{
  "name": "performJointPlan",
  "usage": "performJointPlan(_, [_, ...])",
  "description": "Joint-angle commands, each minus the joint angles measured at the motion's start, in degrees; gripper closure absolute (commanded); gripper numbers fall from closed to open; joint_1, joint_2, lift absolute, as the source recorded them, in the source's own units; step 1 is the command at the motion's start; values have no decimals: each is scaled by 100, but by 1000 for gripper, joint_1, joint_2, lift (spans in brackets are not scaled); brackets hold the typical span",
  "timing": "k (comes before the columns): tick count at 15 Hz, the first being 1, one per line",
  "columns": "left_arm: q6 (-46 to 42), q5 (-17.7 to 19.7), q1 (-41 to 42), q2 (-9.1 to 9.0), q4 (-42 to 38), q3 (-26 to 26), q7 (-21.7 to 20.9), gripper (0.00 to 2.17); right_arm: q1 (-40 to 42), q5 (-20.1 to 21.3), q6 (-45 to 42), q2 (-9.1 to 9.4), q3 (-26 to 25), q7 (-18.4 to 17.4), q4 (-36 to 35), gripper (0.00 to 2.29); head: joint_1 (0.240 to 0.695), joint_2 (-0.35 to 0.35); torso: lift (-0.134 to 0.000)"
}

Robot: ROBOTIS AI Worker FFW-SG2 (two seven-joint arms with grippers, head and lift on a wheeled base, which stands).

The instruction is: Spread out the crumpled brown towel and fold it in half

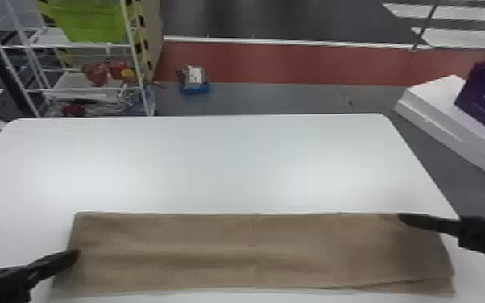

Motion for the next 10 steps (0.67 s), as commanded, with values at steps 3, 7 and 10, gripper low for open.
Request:
performJointPlan(3, [156, 187, 143, -58, -562, 37, -76, 2051, 218, -559, -235, 43, -512, 201, -462, 137, 695, -81, -123])
performJointPlan(7, [508, 978, 468, -58, -1441, 476, -76, 2051, 499, -964, -323, 307, -969, 183, -1113, 33, 695, -90, -123])
performJointPlan(10, [525, 1215, 503, -58, -1625, 617, -6, 1747, 640, -1131, -323, 456, -1154, 95, -1341, 43, 695, -90, -123])
